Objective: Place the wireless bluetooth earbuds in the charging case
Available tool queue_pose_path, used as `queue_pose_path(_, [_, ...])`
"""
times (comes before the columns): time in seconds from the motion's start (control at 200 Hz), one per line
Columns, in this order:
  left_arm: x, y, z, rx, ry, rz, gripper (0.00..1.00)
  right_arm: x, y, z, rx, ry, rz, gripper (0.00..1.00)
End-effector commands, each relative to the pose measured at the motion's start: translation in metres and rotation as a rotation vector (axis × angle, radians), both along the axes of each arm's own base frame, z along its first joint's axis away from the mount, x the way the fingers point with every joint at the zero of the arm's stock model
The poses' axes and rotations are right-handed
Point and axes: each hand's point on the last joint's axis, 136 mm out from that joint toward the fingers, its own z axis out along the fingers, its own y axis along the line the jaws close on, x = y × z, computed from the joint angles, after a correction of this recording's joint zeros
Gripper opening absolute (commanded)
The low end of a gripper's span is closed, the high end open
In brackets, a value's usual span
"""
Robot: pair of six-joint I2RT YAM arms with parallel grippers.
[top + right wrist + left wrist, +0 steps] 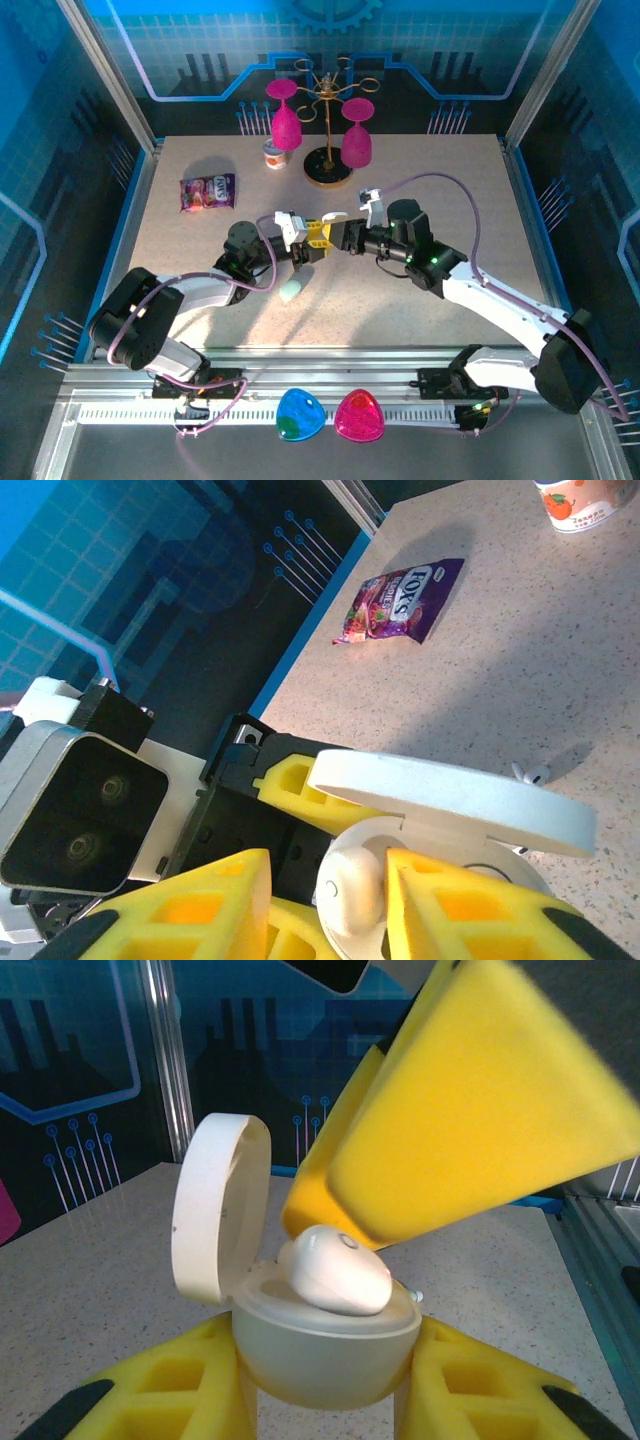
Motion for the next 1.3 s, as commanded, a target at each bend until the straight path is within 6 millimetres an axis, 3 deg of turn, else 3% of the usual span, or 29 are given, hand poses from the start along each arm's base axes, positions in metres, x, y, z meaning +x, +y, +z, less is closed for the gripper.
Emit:
queue_pose_path(0.0, [-0.003, -0.003, 0.028, -0.050, -0.091, -0.018, 0.22, 0.000, -0.006, 0.009, -0.030, -0.035, -0.027, 0.39])
queue_pose_path(0.195, [-0.002, -0.003, 0.026, -0.041, -0.100, -0.012, 0.22, -0.010, -0.009, 0.024, -0.018, -0.089, 0.007, 0.47])
queue_pose_path(0.295, [-0.001, -0.002, 0.024, -0.037, -0.103, -0.009, 0.22, -0.015, -0.019, 0.028, -0.020, -0.132, -0.019, 0.51])
queue_pose_path(0.45, [-0.011, -0.003, 0.023, -0.022, -0.128, -0.060, 0.22, -0.011, -0.048, 0.032, -0.020, -0.140, -0.120, 0.59])
queue_pose_path(0.615, [-0.026, -0.006, 0.024, 0.005, -0.169, -0.144, 0.22, 0.002, -0.061, 0.029, -0.069, -0.071, -0.155, 0.64])
queue_pose_path(0.635, [-0.027, -0.007, 0.023, 0.009, -0.170, -0.148, 0.22, 0.004, -0.061, 0.039, -0.071, -0.079, -0.159, 0.65])
queue_pose_path(0.675, [-0.028, -0.007, 0.024, 0.015, -0.174, -0.151, 0.22, 0.008, -0.061, 0.039, -0.097, -0.062, -0.160, 0.65])
queue_pose_path(0.945, [-0.028, -0.005, 0.029, -0.001, -0.177, -0.139, 0.22, 0.020, -0.053, 0.016, -0.221, 0.073, -0.115, 0.66])
queue_pose_path(1.296, [-0.012, -0.003, 0.041, -0.089, -0.131, -0.073, 0.22, -0.004, -0.048, 0.002, -0.202, 0.075, -0.024, 0.66])
